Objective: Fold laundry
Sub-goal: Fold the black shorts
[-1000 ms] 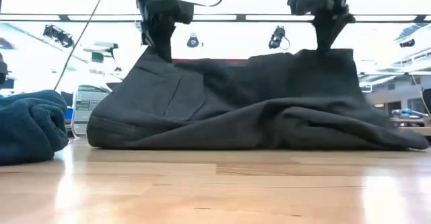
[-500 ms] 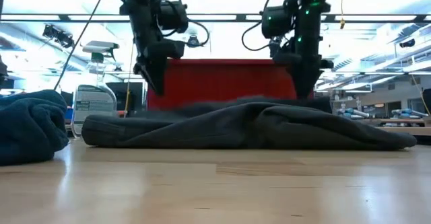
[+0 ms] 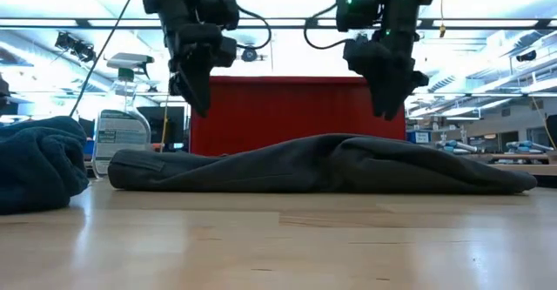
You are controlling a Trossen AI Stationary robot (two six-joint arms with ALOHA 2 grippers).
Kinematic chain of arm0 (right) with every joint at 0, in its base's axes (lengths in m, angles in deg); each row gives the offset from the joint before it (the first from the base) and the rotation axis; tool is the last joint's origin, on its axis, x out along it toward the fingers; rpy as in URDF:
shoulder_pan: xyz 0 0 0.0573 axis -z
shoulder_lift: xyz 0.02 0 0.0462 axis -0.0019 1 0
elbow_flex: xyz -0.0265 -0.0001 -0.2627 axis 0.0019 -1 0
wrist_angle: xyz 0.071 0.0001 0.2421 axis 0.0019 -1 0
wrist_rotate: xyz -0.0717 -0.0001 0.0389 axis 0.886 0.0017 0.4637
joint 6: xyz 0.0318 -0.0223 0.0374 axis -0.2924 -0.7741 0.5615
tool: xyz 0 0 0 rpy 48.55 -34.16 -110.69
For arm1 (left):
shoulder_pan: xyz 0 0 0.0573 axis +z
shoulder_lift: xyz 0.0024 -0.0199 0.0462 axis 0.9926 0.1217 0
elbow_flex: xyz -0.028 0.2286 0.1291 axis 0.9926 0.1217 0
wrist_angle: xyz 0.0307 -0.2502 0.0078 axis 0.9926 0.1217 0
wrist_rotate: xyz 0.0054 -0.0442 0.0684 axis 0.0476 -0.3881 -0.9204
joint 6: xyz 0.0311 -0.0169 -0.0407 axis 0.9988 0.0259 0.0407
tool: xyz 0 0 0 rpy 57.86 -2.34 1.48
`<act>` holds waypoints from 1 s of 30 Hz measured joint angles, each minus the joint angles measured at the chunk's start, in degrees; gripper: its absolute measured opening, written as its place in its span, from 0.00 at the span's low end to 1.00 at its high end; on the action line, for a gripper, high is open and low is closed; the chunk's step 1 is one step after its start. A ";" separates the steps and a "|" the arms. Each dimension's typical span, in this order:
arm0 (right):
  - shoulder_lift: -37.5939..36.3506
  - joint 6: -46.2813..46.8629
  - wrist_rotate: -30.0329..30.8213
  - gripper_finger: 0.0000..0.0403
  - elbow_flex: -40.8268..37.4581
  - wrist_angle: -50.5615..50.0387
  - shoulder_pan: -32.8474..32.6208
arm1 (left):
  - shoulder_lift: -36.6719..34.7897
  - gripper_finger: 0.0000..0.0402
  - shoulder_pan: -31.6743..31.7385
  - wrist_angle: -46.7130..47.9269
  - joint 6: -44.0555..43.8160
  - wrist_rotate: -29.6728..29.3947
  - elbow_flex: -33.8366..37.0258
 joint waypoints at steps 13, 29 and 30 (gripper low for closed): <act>0.02 26.21 15.44 0.39 -16.43 9.48 -24.31 | 0.15 0.36 -15.91 -17.90 -23.10 0.48 22.14; 0.02 40.00 15.13 0.30 -27.25 12.96 -38.36 | 0.21 0.36 -15.91 -15.67 -14.62 -4.98 22.07; -0.08 40.35 14.71 0.29 -28.00 13.10 -38.94 | 0.21 0.36 -15.75 -15.19 -13.74 -5.01 22.04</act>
